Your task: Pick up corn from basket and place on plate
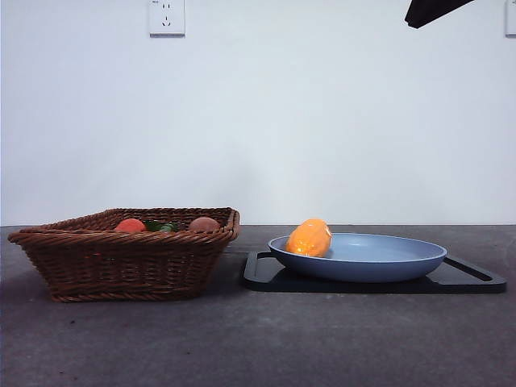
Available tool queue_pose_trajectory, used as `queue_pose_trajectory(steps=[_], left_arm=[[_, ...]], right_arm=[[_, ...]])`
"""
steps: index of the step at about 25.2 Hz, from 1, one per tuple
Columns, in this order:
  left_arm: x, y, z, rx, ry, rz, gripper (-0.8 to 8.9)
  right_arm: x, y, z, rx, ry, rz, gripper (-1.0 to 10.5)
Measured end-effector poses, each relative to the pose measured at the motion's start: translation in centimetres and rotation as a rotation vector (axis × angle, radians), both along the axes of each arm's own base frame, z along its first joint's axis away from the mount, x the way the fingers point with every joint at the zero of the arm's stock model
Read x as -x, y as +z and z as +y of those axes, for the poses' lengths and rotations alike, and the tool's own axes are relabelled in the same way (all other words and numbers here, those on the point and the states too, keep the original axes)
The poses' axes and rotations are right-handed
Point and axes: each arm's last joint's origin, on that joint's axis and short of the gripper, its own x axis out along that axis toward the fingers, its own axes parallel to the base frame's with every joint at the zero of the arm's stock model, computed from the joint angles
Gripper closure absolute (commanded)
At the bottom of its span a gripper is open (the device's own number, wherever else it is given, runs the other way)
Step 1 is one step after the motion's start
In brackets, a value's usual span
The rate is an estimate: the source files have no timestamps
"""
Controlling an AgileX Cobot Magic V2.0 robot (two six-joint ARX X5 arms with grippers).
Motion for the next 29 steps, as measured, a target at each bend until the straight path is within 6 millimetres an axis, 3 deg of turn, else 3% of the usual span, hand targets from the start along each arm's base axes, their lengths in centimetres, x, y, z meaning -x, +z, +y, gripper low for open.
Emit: queue_pose_trajectory(steps=[10, 12, 14, 16, 18, 21, 29], left_arm=[[-1.3, 1.5, -0.2, 0.085, 0.033, -0.195, 8.06], [-1.9, 2.4, 1.8, 0.100, 0.098, -0.250, 8.06], [-1.6, 4.2, 5.1, 0.121, 0.199, -0.328, 8.06], [0.5, 6.4, 8.7, 0.155, 0.293, -0.431, 8.06], [2.6, 7.3, 11.7, 0.190, 0.388, -0.554, 8.06], [4.2, 6.1, 14.3, 0.201, 0.493, -0.670, 8.06], [8.1, -1.4, 17.8, 0.180, 0.674, -0.843, 8.06]], right_arm=[[-0.7, 0.5, 0.0, -0.026, -0.006, -0.086, 9.4], [-0.8, 0.6, 0.0, -0.032, -0.006, -0.105, 9.4], [-1.0, 0.7, 0.1, -0.039, -0.006, -0.125, 9.4], [-1.0, 0.8, 0.1, -0.040, -0.006, -0.128, 9.4], [-1.0, 0.8, 0.1, -0.040, -0.006, -0.129, 9.4], [-1.0, 0.8, 0.1, -0.041, -0.006, -0.130, 9.4], [-1.0, 0.8, 0.1, -0.042, -0.006, -0.134, 9.4]])
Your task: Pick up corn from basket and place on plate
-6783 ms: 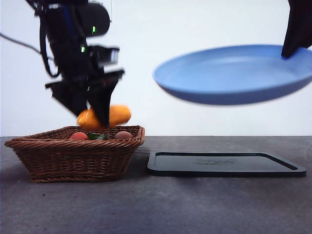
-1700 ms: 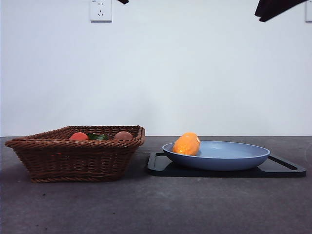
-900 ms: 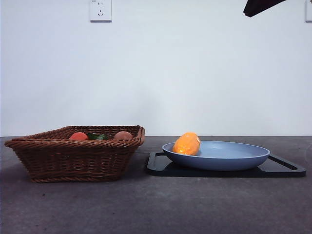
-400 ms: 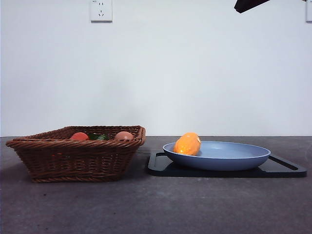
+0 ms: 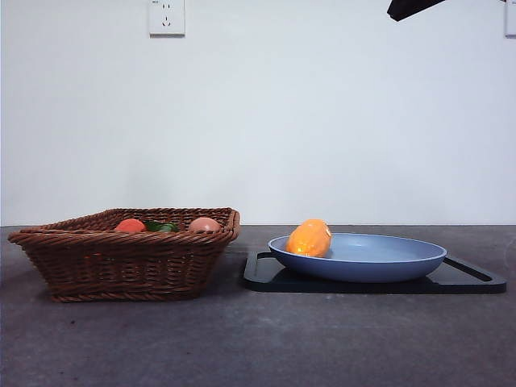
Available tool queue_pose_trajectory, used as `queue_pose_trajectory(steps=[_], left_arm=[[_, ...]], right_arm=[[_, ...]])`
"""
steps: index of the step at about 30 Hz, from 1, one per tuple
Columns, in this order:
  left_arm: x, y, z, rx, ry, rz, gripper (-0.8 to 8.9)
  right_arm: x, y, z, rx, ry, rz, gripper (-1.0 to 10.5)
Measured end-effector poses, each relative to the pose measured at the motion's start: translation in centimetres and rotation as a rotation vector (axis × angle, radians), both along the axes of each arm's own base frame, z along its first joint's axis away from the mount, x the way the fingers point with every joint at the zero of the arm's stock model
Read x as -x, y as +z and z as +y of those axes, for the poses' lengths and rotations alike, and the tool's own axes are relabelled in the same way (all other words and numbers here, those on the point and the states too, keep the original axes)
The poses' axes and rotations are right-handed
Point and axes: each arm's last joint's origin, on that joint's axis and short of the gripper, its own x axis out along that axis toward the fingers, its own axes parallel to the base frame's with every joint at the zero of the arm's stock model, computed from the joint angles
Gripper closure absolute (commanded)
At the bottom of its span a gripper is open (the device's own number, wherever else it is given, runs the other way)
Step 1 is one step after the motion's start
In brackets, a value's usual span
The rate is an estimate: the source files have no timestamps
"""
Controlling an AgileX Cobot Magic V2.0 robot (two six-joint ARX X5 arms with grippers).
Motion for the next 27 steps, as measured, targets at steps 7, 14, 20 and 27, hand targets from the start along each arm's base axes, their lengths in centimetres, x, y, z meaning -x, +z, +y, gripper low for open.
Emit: queue_pose_trajectory(steps=[7, 14, 20, 27], left_arm=[[2.3, -8.2, 0.5, 0.000, 0.105, -0.007, 8.06], [3.7, -15.3, 0.4, 0.008, 0.110, 0.067, 8.06], [4.4, -18.9, 0.4, 0.026, 0.111, 0.089, 8.06], [4.8, -21.3, 0.3, 0.038, 0.112, 0.127, 8.06]], right_arm=[[-0.3, 0.3, 0.1, -0.013, 0.000, -0.039, 9.4], [-0.5, 0.5, 0.2, -0.023, 0.000, -0.069, 9.4], [-0.7, 0.8, 0.2, -0.037, 0.000, -0.108, 9.4], [-0.8, 0.9, 0.3, -0.045, 0.000, -0.134, 9.4]])
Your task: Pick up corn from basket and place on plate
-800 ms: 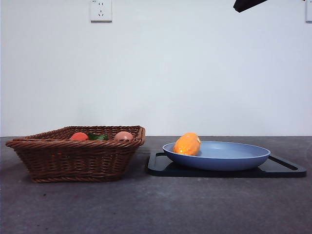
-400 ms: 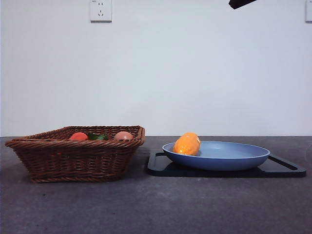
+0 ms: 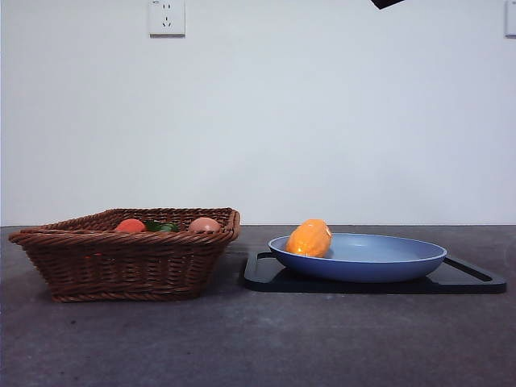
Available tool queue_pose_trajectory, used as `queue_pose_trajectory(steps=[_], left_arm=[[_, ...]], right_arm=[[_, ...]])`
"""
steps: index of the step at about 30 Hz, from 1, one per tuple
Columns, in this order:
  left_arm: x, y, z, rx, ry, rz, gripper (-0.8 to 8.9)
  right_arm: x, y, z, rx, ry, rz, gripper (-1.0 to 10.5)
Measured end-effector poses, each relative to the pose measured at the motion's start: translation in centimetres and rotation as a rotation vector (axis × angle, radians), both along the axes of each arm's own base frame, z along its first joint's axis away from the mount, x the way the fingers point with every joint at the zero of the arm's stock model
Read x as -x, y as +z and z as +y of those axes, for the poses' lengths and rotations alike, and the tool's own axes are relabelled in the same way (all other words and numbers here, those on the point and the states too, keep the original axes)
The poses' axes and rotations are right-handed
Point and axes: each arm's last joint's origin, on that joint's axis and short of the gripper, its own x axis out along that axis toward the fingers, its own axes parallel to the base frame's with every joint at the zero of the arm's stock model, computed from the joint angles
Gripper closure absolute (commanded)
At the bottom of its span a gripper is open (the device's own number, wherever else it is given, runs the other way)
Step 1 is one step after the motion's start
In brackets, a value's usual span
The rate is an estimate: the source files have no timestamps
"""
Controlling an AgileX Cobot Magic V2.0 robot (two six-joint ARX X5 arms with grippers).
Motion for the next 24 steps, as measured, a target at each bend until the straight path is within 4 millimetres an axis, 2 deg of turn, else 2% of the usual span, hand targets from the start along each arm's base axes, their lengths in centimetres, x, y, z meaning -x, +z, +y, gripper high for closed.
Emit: queue_pose_trajectory(steps=[8, 24], left_arm=[[0.4, -2.0, 0.0, 0.006, 0.002, 0.071, 8.06], [0.7, -1.7, 0.0, 0.016, 0.008, 0.031, 8.06]], right_arm=[[-0.2, 0.2, 0.1, -0.010, 0.000, -0.030, 9.4], [-0.2, 0.2, 0.1, -0.011, 0.000, -0.031, 9.4]])
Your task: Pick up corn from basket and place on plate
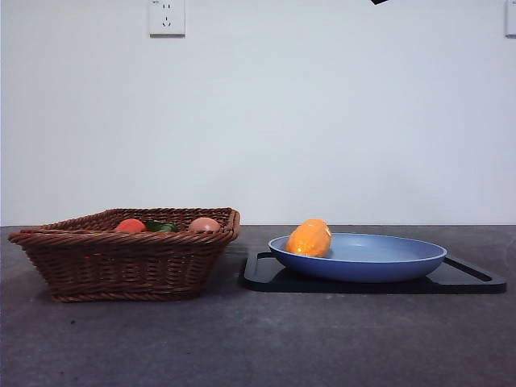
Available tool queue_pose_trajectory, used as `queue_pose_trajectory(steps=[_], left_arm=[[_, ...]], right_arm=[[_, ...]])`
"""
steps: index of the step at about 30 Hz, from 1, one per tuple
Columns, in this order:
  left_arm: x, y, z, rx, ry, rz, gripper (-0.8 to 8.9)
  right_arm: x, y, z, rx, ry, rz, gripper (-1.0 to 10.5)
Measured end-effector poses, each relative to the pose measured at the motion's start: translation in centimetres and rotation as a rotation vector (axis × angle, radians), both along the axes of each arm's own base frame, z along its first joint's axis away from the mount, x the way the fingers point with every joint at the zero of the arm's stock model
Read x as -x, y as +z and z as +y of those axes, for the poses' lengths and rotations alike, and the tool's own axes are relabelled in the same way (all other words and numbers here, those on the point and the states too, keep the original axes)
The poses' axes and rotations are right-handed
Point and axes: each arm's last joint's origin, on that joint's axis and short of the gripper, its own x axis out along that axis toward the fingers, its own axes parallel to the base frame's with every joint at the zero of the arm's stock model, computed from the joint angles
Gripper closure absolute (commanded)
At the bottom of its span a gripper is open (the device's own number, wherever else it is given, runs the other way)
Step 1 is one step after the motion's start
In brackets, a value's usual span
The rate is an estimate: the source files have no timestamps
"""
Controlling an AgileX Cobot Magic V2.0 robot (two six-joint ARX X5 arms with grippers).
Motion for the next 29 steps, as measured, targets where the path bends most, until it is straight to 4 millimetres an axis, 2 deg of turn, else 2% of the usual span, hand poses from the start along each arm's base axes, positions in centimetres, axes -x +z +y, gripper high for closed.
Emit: queue_pose_trajectory(steps=[20, 25, 29], left_arm=[[0.0, 0.0, 0.0, 0.000, 0.000, 0.000, 8.06], [0.0, 0.0, 0.0, 0.000, 0.000, 0.000, 8.06], [0.0, 0.0, 0.0, 0.000, 0.000, 0.000, 8.06]], right_arm=[[0.0, 0.0, 0.0, 0.001, 0.001, -0.003, 9.4], [-0.4, 0.4, -0.2, 0.023, 0.007, -0.091, 9.4], [-0.7, 1.2, -1.5, 0.046, -0.045, -0.215, 9.4]])
